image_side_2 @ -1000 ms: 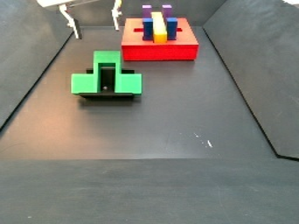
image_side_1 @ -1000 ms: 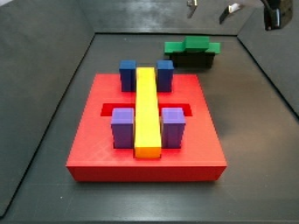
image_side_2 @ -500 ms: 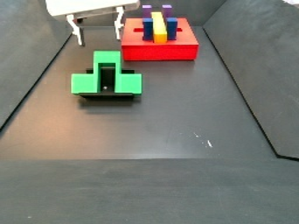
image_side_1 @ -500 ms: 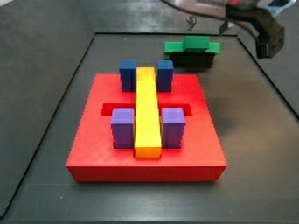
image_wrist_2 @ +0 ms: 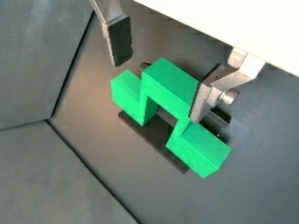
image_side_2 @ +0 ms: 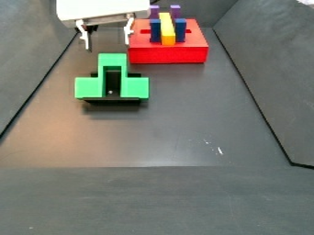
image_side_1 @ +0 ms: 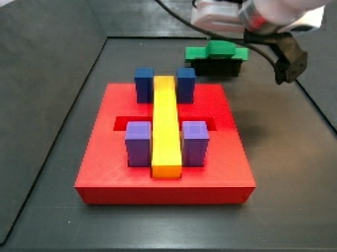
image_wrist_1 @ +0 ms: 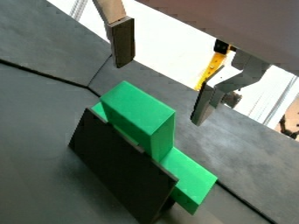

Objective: Pick up the green object. Move up. Place the green object on the fixture. Regrasp the green object. Move to above the board. Insert the green object.
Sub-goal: Regrasp the green object.

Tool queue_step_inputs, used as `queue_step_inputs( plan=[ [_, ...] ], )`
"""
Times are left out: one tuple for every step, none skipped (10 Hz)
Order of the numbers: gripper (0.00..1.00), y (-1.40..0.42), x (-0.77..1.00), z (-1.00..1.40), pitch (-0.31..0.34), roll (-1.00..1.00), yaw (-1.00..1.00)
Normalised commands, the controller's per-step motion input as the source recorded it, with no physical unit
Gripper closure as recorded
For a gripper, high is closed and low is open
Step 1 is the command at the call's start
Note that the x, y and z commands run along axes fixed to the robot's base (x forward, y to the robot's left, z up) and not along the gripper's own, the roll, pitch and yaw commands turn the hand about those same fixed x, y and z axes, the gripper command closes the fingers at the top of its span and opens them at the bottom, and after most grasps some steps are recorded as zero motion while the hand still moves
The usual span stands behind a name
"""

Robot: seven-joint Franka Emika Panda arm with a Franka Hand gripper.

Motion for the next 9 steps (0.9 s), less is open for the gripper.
queue_step_inputs(
  plan=[
    [0.00,0.07,-0.05,-0.15,-0.171,-0.13,0.00],
    [0.00,0.08,-0.13,-0.21,-0.197,-0.14,0.00],
    [0.00,0.08,-0.14,-0.27,-0.203,-0.13,0.00],
    [0.00,0.08,-0.10,-0.34,-0.194,-0.13,0.00],
    [0.00,0.10,-0.04,-0.33,-0.169,-0.12,0.00],
    [0.00,0.11,0.00,-0.29,-0.117,-0.05,0.00],
    [0.00,0.13,0.00,-0.21,-0.054,0.00,0.00],
    [0.00,0.16,0.03,-0.05,0.000,0.00,0.00],
    [0.00,0.13,0.02,-0.08,0.000,0.05,-0.02]
  ],
)
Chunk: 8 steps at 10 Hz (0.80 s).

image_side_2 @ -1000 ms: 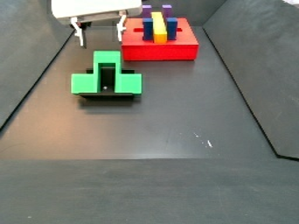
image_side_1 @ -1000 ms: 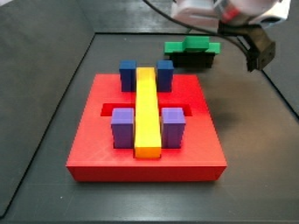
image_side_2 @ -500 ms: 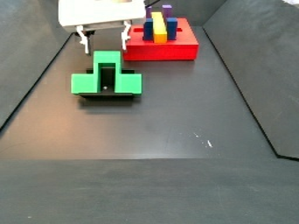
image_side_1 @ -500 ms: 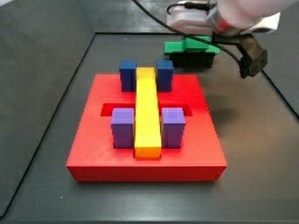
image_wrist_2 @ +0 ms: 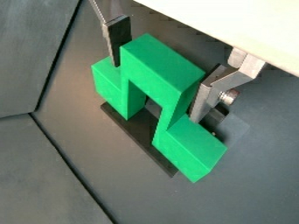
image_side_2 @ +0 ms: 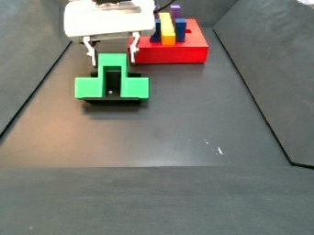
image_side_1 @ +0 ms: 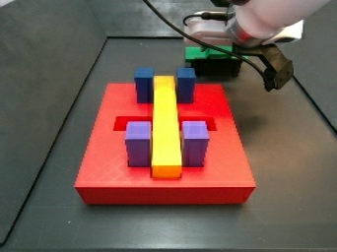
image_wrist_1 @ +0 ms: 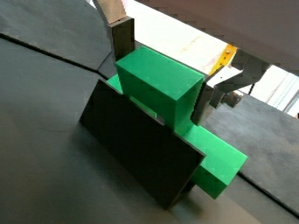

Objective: Pick up the green object. Move up. Place the green object on the fixture. Regrasp the green object. Move to above the board. Insert the green object.
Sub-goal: Regrasp the green object.

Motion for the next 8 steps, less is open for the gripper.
queue_step_inputs(
  plan=[
    [0.00,0.08,0.00,-0.09,0.000,0.04,0.00],
    [0.00,0.05,0.00,-0.11,0.000,0.00,0.00],
    [0.00,0.03,0.00,-0.15,0.000,0.00,0.00],
    [0.00,0.02,0.00,-0.16,-0.014,0.00,0.00],
    [0.00,0.00,0.00,0.00,0.000,0.00,0.00],
    [1.00,0.00,0.00,0.00,0.000,0.00,0.00],
    [1.00,0.00,0.00,0.00,0.000,0.00,0.00],
    [1.00,0.00,0.00,0.00,0.000,0.00,0.00]
  ],
)
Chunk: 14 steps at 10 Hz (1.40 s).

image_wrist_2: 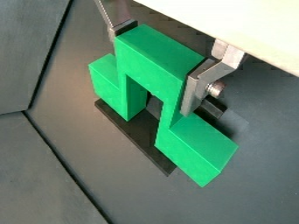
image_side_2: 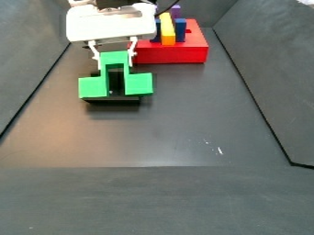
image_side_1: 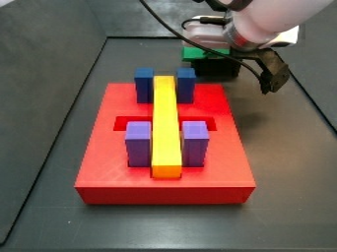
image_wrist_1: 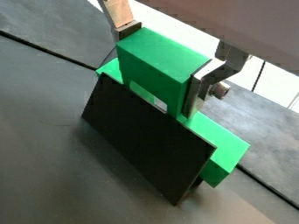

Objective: Pick up the green object. Move up. Place the green object on the fixture. Regrasp the green object. Move to above the board. Insert the green object.
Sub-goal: Regrasp the green object, then move to above the board.

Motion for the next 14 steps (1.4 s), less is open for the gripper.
queue_step_inputs(
  plan=[
    [1.00,0.00,0.00,0.00,0.000,0.00,0.00],
    [1.00,0.00,0.00,0.00,0.000,0.00,0.00],
    [1.00,0.00,0.00,0.00,0.000,0.00,0.00],
    [1.00,0.00,0.00,0.00,0.000,0.00,0.00],
    [1.00,0.00,0.00,0.00,0.000,0.00,0.00],
    [1.00,0.00,0.00,0.00,0.000,0.00,0.00],
    [1.00,0.00,0.00,0.00,0.000,0.00,0.00],
    [1.00,0.00,0.00,0.00,0.000,0.00,0.00],
    [1.00,0.00,0.00,0.00,0.000,0.00,0.00],
    [1.00,0.00,0.00,0.00,0.000,0.00,0.00],
    [1.00,0.00,0.00,0.00,0.000,0.00,0.00],
    [1.00,0.00,0.00,0.00,0.000,0.00,0.00],
    [1.00,0.00,0.00,0.00,0.000,0.00,0.00],
    [1.00,0.00,0.00,1.40,0.000,0.00,0.00]
  ],
)
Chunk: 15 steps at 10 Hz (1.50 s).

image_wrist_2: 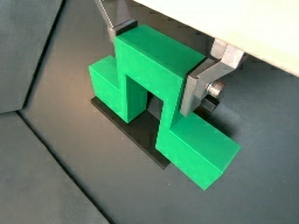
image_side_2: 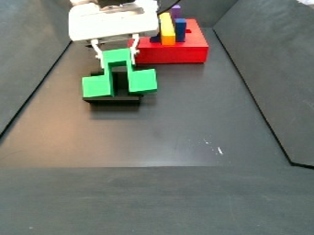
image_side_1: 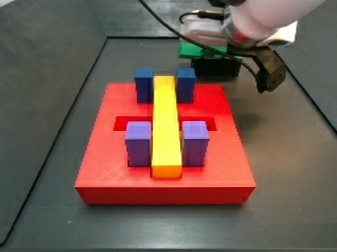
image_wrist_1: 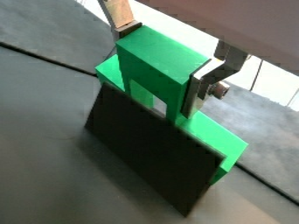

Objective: Pick up the green object. Move up. Place the green object on the fixture. Regrasp the green object. Move to above the board. Insert the green object.
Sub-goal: Move to above the board.

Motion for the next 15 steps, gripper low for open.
queue_step_inputs(
  plan=[
    [1.00,-0.01,-0.01,1.40,0.008,-0.01,0.05],
    [1.00,-0.02,-0.04,1.40,-0.028,-0.07,0.05],
    [1.00,0.00,-0.04,1.40,-0.041,-0.03,0.03],
    [1.00,-0.01,-0.03,1.40,-0.014,-0.02,0.02],
    [1.00,-0.03,-0.02,1.40,-0.004,-0.01,0.00],
    [1.00,-0.03,-0.02,1.40,0.006,0.00,-0.01],
    [1.00,-0.02,0.00,0.95,0.026,-0.01,-0.01],
    [1.00,-0.02,0.02,0.58,0.049,0.00,-0.01],
    [1.00,-0.02,0.05,0.26,0.070,0.01,-0.01],
    [1.00,-0.02,0.04,0.19,0.080,0.01,0.00],
    [1.00,-1.40,-0.91,0.28,-0.047,-1.00,0.00],
    [1.00,-1.40,-0.93,0.28,-0.058,-1.00,0.00],
    [1.00,-1.40,-1.02,0.28,-0.085,-1.00,0.01],
    [1.00,-1.40,-1.02,0.26,-0.089,-1.00,0.01],
    [1.00,-1.40,-1.02,0.25,-0.095,-1.00,0.01]
  ],
)
